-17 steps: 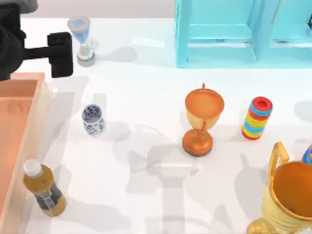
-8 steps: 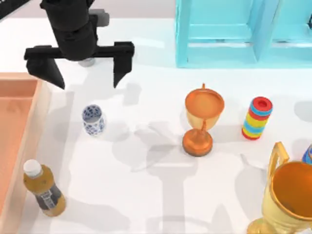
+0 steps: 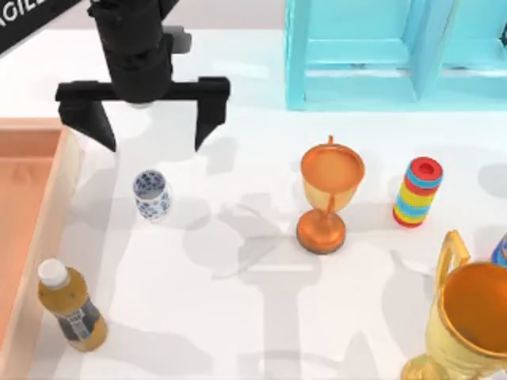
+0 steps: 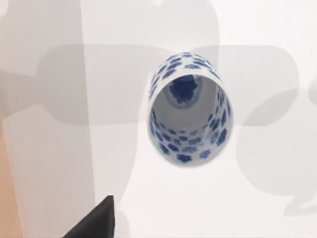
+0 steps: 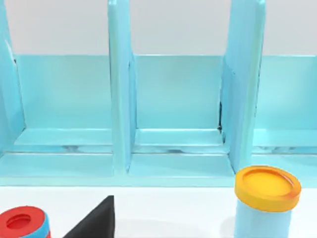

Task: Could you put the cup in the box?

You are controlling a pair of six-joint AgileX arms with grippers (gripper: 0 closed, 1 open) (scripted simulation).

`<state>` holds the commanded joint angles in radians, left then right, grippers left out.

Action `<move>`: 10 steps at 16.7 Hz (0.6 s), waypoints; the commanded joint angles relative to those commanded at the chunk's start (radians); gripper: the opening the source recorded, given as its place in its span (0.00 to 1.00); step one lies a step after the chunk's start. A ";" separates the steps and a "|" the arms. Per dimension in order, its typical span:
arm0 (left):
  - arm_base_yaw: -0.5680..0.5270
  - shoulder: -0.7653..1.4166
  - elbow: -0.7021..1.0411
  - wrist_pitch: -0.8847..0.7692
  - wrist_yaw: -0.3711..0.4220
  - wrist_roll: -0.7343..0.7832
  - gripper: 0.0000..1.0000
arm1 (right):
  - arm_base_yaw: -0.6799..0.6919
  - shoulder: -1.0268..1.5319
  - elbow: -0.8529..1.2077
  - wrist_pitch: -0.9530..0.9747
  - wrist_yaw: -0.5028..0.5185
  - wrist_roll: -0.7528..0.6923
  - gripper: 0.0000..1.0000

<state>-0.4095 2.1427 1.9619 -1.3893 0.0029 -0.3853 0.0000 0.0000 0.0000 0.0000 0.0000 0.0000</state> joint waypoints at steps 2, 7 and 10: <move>-0.002 0.002 -0.015 0.016 0.000 0.001 1.00 | 0.000 0.000 0.000 0.000 0.000 0.000 1.00; -0.002 0.030 -0.188 0.226 0.001 0.003 1.00 | 0.000 0.000 0.000 0.000 0.000 0.000 1.00; -0.003 0.049 -0.291 0.342 0.001 0.002 1.00 | 0.000 0.000 0.000 0.000 0.000 0.000 1.00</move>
<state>-0.4124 2.1918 1.6714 -1.0475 0.0036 -0.3831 0.0000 0.0000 0.0000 0.0000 0.0000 0.0000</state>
